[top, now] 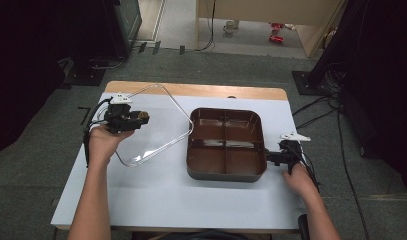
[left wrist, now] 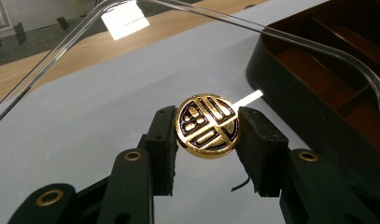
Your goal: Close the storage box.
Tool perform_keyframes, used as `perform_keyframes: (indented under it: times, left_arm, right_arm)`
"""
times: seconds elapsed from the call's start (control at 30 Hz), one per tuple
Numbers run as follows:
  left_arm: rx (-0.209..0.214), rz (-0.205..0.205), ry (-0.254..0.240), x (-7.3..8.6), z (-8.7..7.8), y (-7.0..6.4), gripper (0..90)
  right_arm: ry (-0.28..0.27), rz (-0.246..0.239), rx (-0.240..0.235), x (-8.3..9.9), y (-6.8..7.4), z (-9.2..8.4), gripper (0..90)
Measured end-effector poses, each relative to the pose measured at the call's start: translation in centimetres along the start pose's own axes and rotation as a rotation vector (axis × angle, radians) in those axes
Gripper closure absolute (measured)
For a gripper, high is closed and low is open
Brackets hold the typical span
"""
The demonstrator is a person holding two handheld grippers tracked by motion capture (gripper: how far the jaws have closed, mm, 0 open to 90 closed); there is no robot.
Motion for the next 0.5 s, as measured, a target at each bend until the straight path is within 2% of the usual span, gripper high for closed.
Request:
perform_keyframes:
  times: [0.37,0.5]
  left_arm:
    - [0.079,0.052,-0.053,-2.2,-0.7,-2.3,59.6]
    - [0.102,0.075,-0.049,-2.8,-0.5,-3.2,59.7]
  right_arm:
    - [0.002,-0.003,0.0,0.0,0.0,0.0,11.7]
    - [0.001,0.002,0.0,0.0,0.0,0.0,11.7]
Point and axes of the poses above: each handheld gripper's, and its own axes: z roughly forward along the jaws, x roughly out of its underside, y roughly to its left, the point moved 2 cm from there along z, roughly forward along the jaws, and after that the axes turned 2 degrees about z, right-handed, at the moved point
